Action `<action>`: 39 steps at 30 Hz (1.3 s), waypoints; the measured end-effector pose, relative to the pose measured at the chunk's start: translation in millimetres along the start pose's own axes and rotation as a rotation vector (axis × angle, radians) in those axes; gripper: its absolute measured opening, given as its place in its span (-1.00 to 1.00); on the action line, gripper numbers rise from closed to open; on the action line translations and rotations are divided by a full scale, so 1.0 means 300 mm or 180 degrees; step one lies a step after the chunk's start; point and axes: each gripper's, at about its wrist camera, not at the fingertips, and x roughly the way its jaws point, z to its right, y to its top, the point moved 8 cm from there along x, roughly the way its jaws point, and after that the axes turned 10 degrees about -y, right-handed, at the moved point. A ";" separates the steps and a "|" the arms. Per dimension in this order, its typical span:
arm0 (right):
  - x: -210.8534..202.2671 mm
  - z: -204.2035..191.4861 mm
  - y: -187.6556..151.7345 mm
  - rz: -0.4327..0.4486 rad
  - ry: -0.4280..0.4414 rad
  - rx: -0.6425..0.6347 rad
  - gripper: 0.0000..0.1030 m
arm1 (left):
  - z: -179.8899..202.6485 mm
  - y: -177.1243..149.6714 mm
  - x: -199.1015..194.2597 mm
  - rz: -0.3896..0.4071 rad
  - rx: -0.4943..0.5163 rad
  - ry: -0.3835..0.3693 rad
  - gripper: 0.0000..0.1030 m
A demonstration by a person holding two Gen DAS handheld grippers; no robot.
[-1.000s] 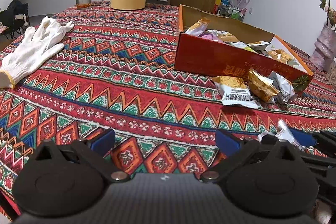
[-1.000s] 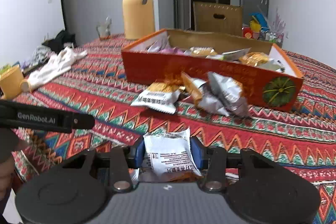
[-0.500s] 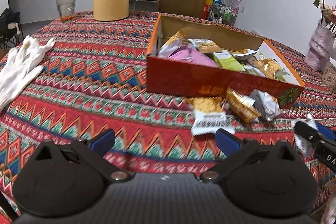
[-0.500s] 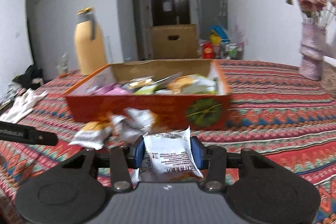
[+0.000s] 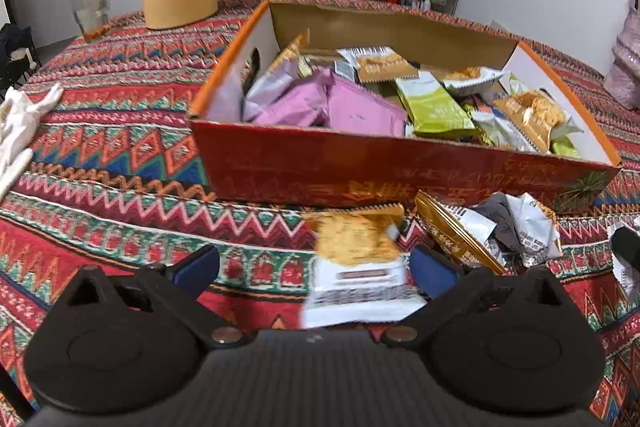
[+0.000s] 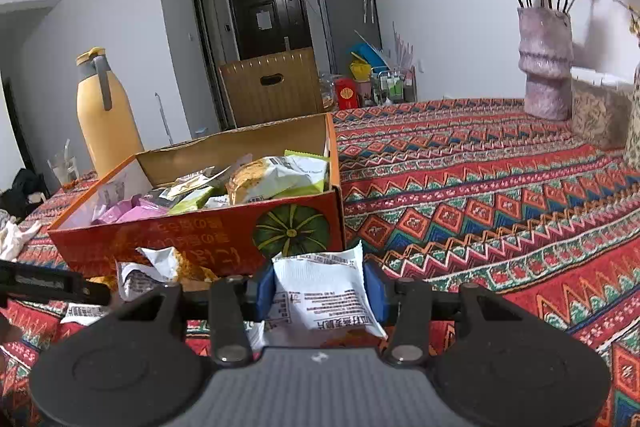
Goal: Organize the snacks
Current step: 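Grasp a white packet with the right gripper while the left grasps an oat crisp bag, then carry the white packet and oat crisp bag over the box with both grippers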
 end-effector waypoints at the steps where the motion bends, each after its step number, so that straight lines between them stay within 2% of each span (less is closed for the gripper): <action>1: 0.005 0.000 0.000 -0.0010 0.0013 0.0020 -0.12 | 0.003 -0.002 0.013 -0.0020 0.0010 0.0022 1.00; 6: 0.008 -0.004 -0.013 -0.0031 0.0063 0.0070 -0.11 | 0.002 -0.012 0.059 -0.0111 0.0001 0.0085 1.00; 35: 0.009 -0.016 -0.028 -0.0055 0.0041 0.0052 -0.09 | 0.003 -0.006 0.063 -0.0052 0.0036 0.0104 1.00; 38: 0.013 -0.016 -0.029 -0.0055 0.0020 0.0040 -0.09 | 0.018 -0.007 0.051 -0.0021 0.0093 0.0045 0.80; 39: 0.013 -0.016 -0.029 -0.0051 0.0019 0.0039 -0.09 | 0.024 -0.008 0.046 -0.0009 0.0106 0.0016 0.68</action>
